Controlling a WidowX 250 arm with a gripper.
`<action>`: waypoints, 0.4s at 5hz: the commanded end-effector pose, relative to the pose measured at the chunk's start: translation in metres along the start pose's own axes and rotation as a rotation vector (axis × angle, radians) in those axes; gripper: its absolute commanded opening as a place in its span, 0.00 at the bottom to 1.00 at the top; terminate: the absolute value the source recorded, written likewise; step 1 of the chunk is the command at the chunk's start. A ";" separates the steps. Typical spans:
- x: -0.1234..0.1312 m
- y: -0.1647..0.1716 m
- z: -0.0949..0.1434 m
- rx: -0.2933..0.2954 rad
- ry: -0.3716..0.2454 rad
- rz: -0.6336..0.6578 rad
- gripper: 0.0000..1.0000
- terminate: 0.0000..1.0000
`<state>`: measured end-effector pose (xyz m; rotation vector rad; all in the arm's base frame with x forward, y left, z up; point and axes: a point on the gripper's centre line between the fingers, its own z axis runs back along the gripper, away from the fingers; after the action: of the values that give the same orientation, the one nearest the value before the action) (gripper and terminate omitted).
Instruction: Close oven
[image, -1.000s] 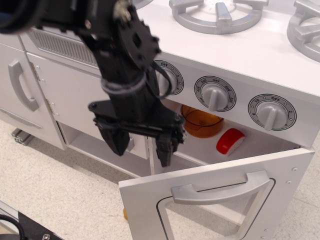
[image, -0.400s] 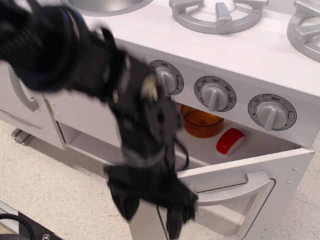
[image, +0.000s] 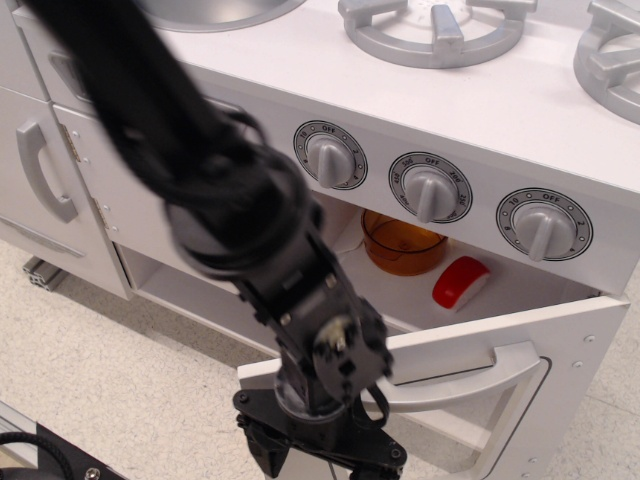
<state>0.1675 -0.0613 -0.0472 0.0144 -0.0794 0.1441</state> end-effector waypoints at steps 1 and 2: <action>0.049 0.025 0.010 0.018 -0.133 0.121 1.00 0.00; 0.068 0.032 0.013 0.005 -0.141 0.162 1.00 0.00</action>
<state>0.2293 -0.0253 -0.0377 0.0278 -0.2016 0.3111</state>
